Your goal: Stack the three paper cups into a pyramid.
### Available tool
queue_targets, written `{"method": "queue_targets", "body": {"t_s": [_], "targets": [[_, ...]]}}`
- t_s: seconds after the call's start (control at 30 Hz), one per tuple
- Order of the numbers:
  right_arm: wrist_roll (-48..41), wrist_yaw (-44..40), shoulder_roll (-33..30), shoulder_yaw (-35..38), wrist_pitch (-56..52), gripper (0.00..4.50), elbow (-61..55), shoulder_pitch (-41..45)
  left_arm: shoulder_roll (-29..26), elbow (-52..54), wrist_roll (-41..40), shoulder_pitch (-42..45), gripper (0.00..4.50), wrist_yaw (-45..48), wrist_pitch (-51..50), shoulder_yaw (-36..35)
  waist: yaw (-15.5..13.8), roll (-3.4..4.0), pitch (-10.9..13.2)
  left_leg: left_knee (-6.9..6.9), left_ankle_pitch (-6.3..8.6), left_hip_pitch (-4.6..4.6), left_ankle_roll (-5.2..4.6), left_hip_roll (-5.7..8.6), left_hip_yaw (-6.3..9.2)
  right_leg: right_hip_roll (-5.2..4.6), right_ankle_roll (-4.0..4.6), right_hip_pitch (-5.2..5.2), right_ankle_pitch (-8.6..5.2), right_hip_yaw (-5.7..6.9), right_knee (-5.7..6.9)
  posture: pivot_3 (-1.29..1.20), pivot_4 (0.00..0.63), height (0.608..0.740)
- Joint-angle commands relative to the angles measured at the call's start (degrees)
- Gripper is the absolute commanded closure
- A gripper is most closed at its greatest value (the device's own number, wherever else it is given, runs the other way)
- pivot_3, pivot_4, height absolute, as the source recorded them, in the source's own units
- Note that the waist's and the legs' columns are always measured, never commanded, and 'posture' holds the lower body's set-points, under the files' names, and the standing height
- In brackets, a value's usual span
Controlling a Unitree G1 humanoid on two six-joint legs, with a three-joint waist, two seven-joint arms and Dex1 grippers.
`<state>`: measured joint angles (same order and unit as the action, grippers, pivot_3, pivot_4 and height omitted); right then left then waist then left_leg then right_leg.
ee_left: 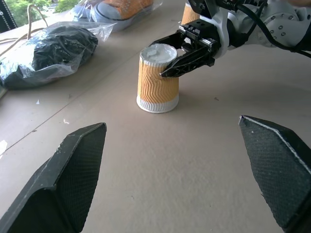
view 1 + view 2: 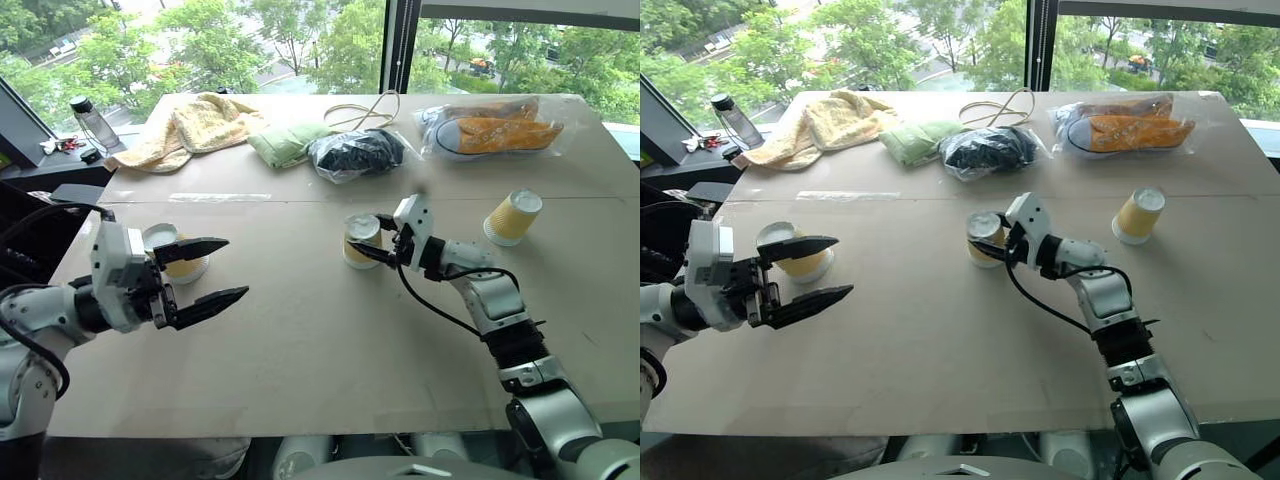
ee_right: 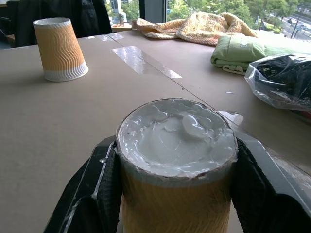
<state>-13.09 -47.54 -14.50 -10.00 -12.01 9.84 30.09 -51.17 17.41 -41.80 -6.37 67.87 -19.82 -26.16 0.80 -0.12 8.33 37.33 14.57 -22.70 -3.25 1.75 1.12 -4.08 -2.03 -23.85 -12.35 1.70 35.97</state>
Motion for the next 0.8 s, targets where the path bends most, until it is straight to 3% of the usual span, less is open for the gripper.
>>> {"method": "queue_targets", "body": {"t_s": [0.03, 0.13, 0.2, 0.23, 0.3, 0.6, 0.8], "targets": [[-1.79, -1.93, -0.98, 0.42, -1.67, 2.29, -3.67, -0.55, -0.21, 1.16, -0.23, 1.57, 0.0, 0.1, 0.03, 0.14, -0.01, 0.0, 0.0, -0.01, 0.04, 0.0, -0.07, -0.01, 0.01, 0.01, 0.0, -0.01, 0.0, 0.01, 0.0, 0.0, 0.15, 0.74], [-1.33, -1.61, -1.18, 0.19, -1.7, 2.29, -3.09, -0.51, -0.37, 0.74, 0.08, 2.24, 0.0, 0.43, 0.01, 0.65, 0.11, 0.0, 0.0, -0.03, 0.05, 0.0, -0.08, -0.01, 0.0, 0.01, 0.0, -0.02, 0.0, 0.0, 0.01, 0.0, 0.15, 0.74], [-0.96, -1.37, -1.07, 0.25, -0.84, 1.14, -2.61, -0.41, -0.53, 0.63, 0.07, 2.81, 0.0, 0.4, -0.12, 1.0, 0.1, 0.0, 0.0, -0.02, 0.05, 0.0, -0.08, -0.01, 0.0, 0.0, 0.0, -0.02, 0.0, 0.0, 0.01, 0.0, 0.15, 0.74], [-1.27, -1.17, -0.93, 0.59, -0.95, 0.95, -2.75, -0.42, -0.63, 0.66, -0.03, 3.06, 0.0, 0.34, -0.27, 1.15, 0.09, 0.0, 0.0, -0.02, 0.05, 0.0, -0.08, -0.01, 0.0, 0.0, 0.0, -0.02, 0.0, 0.0, 0.0, 0.0, 0.15, 0.74], [-2.92, -1.64, -1.1, 1.62, -1.53, 0.02, -4.42, -1.13, -0.79, 0.74, -0.24, 3.3, 0.0, 0.46, -0.56, 1.35, 0.03, 0.0, 0.0, -0.02, 0.05, -0.01, -0.08, -0.01, 0.0, -0.01, 0.0, -0.02, 0.0, 0.0, 0.0, 0.0, 0.15, 0.74], [-8.91, -1.63, -4.47, 6.7, -2.12, 0.02, -16.85, -5.69, -1.64, -0.36, -0.57, 7.01, 0.0, 1.86, -2.69, 3.4, -0.16, 0.01, 0.01, -0.02, 0.06, -0.04, -0.1, 0.0, 0.01, -0.03, 0.0, -0.02, 0.01, 0.01, -0.01, 0.0, 0.15, 0.74], [-7.36, 6.03, -6.09, 16.09, 4.19, 0.02, -18.15, -9.13, -0.85, 2.65, -3.67, 18.38, 0.0, -4.34, -11.49, 9.52, -0.66, -0.03, 0.03, 0.06, 0.06, -0.04, -0.1, 0.04, 0.09, 0.0, -0.03, 0.06, 0.02, 0.09, 0.0, 0.0, 0.15, 0.74]]}}
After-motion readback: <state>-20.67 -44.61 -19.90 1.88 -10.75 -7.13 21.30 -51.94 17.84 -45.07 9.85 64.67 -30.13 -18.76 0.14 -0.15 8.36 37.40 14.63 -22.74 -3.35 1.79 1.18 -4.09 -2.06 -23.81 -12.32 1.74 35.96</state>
